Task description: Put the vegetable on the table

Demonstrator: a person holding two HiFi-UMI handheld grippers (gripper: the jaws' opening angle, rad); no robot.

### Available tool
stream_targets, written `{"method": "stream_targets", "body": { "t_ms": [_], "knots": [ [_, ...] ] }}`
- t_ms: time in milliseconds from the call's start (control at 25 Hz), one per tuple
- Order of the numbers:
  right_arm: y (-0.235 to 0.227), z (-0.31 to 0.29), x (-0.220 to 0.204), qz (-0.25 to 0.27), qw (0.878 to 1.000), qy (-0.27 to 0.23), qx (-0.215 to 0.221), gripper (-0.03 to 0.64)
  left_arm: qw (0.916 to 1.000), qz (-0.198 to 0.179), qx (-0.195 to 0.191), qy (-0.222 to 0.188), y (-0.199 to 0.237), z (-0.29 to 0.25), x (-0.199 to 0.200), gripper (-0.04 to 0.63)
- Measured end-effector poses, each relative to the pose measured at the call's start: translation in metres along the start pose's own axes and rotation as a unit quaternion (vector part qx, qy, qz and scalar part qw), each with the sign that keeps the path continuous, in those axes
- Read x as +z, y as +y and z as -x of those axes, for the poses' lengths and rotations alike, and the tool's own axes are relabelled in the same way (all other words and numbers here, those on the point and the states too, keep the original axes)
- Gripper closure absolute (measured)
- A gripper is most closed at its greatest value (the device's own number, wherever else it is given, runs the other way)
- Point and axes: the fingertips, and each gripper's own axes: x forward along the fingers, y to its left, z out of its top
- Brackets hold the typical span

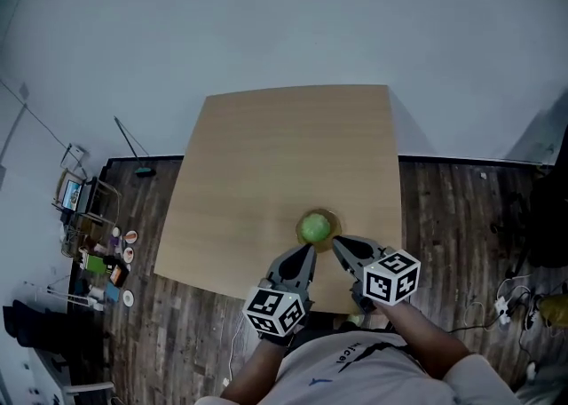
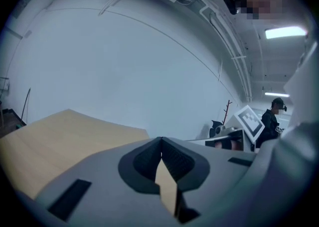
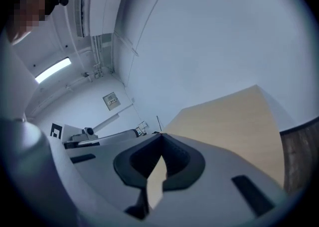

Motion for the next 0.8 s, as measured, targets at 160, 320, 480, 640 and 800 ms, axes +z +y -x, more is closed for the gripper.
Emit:
{"method": "stream_targets", "body": {
  "t_ms": [160, 320, 480, 640, 800],
  "knots": [
    [0.021, 0.010, 0.021, 0.058, 0.998, -0.023, 0.007, 0.603, 0.9998, -0.011, -0.005, -0.014, -0.011, 0.008, 0.013, 0.581],
    [0.031, 0.014, 0.028, 0.070, 0.997, -0.030, 0.013, 0.603, 0.9996, -0.010, -0.008, -0.026, -0.018, 0.013, 0.023, 0.581],
    [0.034, 0.014, 0.027, 0.068, 0.997, -0.029, 0.013, 0.603, 0.9994, -0.010, -0.003, -0.032, -0.018, 0.019, 0.027, 0.581],
    [0.038, 0.017, 0.023, 0.069, 0.997, -0.029, 0.014, 0.604, 0.9993, -0.009, 0.003, -0.037, -0.018, 0.027, 0.026, 0.581],
    [0.039, 0.016, 0.024, 0.069, 0.997, -0.030, 0.015, 0.604, 0.9993, -0.008, 0.006, -0.036, -0.016, 0.028, 0.024, 0.582]
  ]
}}
